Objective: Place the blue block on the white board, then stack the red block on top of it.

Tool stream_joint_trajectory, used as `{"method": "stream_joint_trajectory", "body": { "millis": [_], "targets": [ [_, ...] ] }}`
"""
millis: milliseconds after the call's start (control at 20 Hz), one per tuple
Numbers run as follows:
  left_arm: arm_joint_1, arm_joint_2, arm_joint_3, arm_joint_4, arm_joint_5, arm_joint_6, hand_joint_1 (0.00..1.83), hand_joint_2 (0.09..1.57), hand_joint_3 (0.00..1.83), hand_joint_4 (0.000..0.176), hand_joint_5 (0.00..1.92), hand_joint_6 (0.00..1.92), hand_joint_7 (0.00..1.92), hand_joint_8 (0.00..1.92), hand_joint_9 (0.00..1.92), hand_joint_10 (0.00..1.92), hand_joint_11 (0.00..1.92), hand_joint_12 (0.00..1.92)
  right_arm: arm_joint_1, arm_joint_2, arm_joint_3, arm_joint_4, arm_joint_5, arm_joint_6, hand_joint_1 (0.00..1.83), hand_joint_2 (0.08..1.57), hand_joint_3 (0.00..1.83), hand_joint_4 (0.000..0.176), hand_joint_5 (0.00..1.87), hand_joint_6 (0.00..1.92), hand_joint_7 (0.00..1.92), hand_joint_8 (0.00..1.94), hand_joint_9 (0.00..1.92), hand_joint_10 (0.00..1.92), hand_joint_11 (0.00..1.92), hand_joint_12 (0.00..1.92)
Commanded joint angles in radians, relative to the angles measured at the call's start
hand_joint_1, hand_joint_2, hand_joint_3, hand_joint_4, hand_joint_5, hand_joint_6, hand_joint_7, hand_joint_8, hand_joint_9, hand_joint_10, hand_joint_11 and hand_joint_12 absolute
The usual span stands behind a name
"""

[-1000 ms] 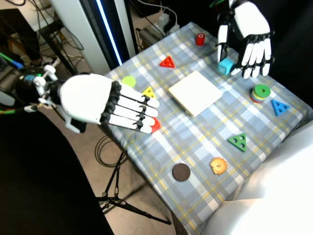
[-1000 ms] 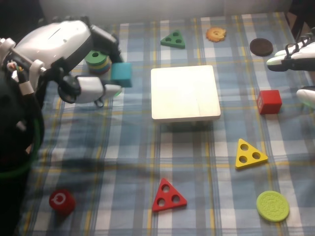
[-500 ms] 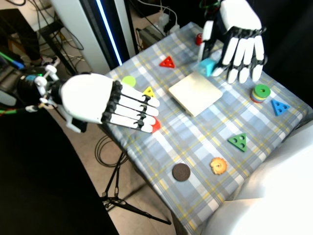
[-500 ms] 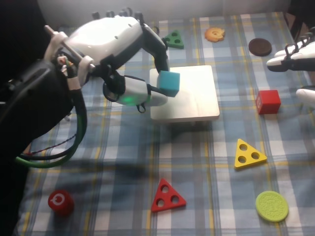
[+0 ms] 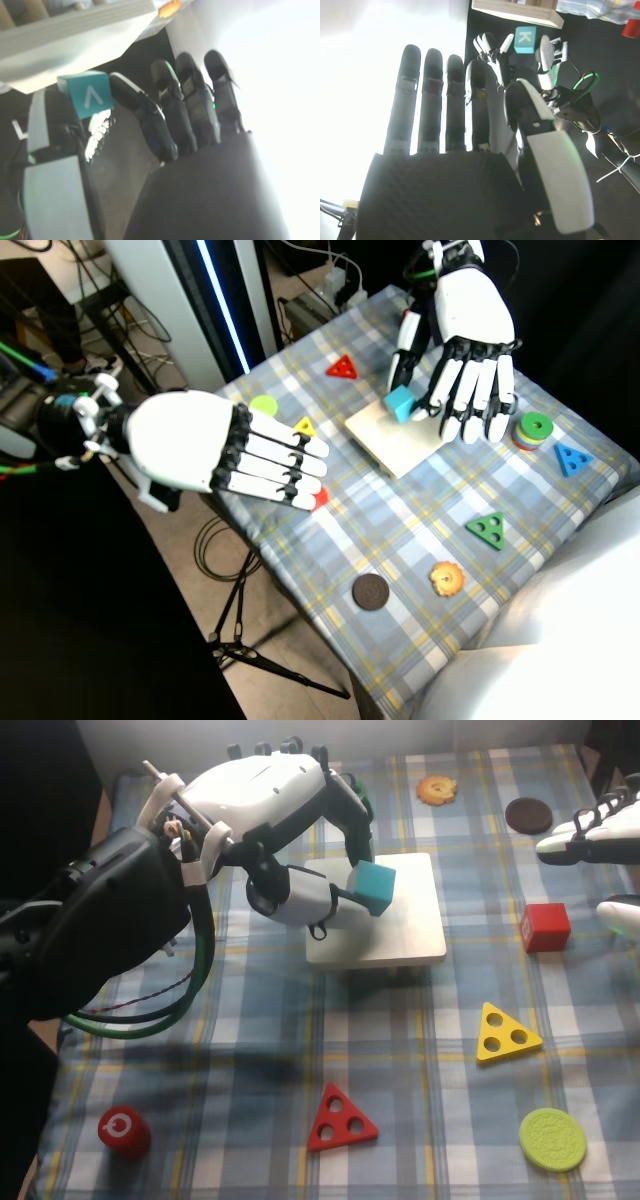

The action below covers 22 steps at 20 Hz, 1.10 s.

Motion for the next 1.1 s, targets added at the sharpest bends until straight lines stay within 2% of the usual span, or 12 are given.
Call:
{"method": "stream_joint_trajectory", "body": {
  "millis": [0, 150, 200, 300, 350, 400, 450, 800, 850, 900, 950, 1050],
  "targets": [
    [-0.018, -0.003, 0.005, 0.022, -0.094, -0.004, 1.06, 1.11, 0.00, 0.064, 0.99, 0.96, 0.71, 0.00, 0.49, 0.00, 0.12, 0.39, 0.015, -0.003, 0.006, 0.022, 0.123, 0.006, 0.50, 1.44, 0.00, 0.000, 0.54, 0.00, 0.59, 0.00, 0.57, 0.00, 0.43, 0.32],
    [-0.017, -0.005, 0.011, 0.014, -0.087, -0.004, 1.06, 1.11, 0.00, 0.074, 1.00, 0.94, 0.71, 0.00, 0.48, 0.00, 0.11, 0.40, 0.015, -0.004, 0.006, 0.021, 0.123, 0.006, 0.51, 1.45, 0.00, 0.000, 0.54, 0.00, 0.58, 0.00, 0.56, 0.00, 0.43, 0.32],
    [-0.015, -0.005, 0.013, 0.011, -0.083, -0.004, 1.07, 1.10, 0.00, 0.066, 1.01, 0.92, 0.71, 0.00, 0.48, 0.00, 0.10, 0.42, 0.015, -0.004, 0.006, 0.021, 0.123, 0.007, 0.51, 1.45, 0.00, 0.000, 0.53, 0.00, 0.58, 0.00, 0.57, 0.00, 0.43, 0.32],
    [-0.007, -0.005, 0.015, -0.001, -0.080, -0.004, 1.06, 1.10, 0.00, 0.102, 1.01, 0.92, 0.71, 0.00, 0.51, 0.01, 0.11, 0.45, 0.015, -0.004, 0.007, 0.021, 0.123, 0.007, 0.52, 1.45, 0.00, 0.000, 0.53, 0.00, 0.58, 0.00, 0.56, 0.00, 0.43, 0.32],
    [-0.006, -0.006, 0.015, -0.003, -0.080, -0.004, 1.06, 1.10, 0.00, 0.102, 1.01, 0.92, 0.71, 0.00, 0.51, 0.01, 0.11, 0.45, 0.015, -0.004, 0.007, 0.021, 0.123, 0.007, 0.52, 1.45, 0.00, 0.000, 0.53, 0.00, 0.58, 0.00, 0.56, 0.00, 0.43, 0.32],
    [-0.005, -0.006, 0.016, -0.005, -0.079, -0.004, 1.02, 1.11, 0.00, 0.169, 0.98, 0.97, 0.69, 0.00, 0.53, 0.01, 0.13, 0.47, 0.015, -0.004, 0.007, 0.021, 0.123, 0.007, 0.52, 1.45, 0.00, 0.000, 0.53, 0.00, 0.58, 0.00, 0.56, 0.00, 0.43, 0.33],
    [-0.005, -0.007, 0.016, -0.005, -0.079, -0.004, 1.01, 1.11, 0.00, 0.175, 0.96, 1.00, 0.67, 0.00, 0.53, 0.00, 0.13, 0.50, 0.015, -0.004, 0.007, 0.021, 0.123, 0.008, 0.52, 1.45, 0.00, 0.000, 0.54, 0.00, 0.58, 0.00, 0.56, 0.00, 0.43, 0.33],
    [-0.004, -0.008, 0.016, -0.005, -0.077, -0.004, 1.01, 1.12, 0.00, 0.176, 0.95, 1.01, 0.64, 0.00, 0.51, 0.00, 0.09, 0.56, 0.015, -0.004, 0.007, 0.021, 0.123, 0.010, 0.53, 1.44, 0.00, 0.000, 0.54, 0.00, 0.59, 0.00, 0.57, 0.00, 0.43, 0.33],
    [-0.004, -0.008, 0.016, -0.006, -0.077, -0.004, 1.00, 1.05, 0.00, 0.110, 0.85, 0.38, 0.62, 0.00, 0.51, 0.01, 0.09, 0.57, 0.015, -0.004, 0.006, 0.021, 0.123, 0.010, 0.53, 1.44, 0.00, 0.000, 0.54, 0.00, 0.59, 0.00, 0.57, 0.00, 0.43, 0.33],
    [-0.004, -0.008, 0.016, -0.006, -0.077, -0.004, 1.01, 1.03, 0.00, 0.095, 0.88, 0.13, 0.62, 0.00, 0.51, 0.01, 0.08, 0.58, 0.015, -0.004, 0.006, 0.021, 0.123, 0.011, 0.53, 1.44, 0.00, 0.000, 0.54, 0.00, 0.59, 0.00, 0.57, 0.00, 0.43, 0.33],
    [-0.004, -0.008, 0.016, -0.008, -0.077, -0.004, 1.01, 1.02, 0.00, 0.094, 0.91, 0.02, 0.62, 0.00, 0.50, 0.00, 0.09, 0.60, 0.015, -0.004, 0.006, 0.021, 0.123, 0.011, 0.53, 1.44, 0.00, 0.000, 0.54, 0.00, 0.59, 0.00, 0.57, 0.00, 0.43, 0.33],
    [-0.004, -0.008, 0.017, -0.011, -0.076, -0.004, 1.02, 1.01, 0.00, 0.097, 0.91, 0.01, 0.61, 0.00, 0.50, 0.00, 0.08, 0.61, 0.015, -0.004, 0.006, 0.021, 0.123, 0.011, 0.51, 1.44, 0.00, 0.000, 0.54, 0.00, 0.59, 0.00, 0.57, 0.00, 0.43, 0.32]
  ]
}}
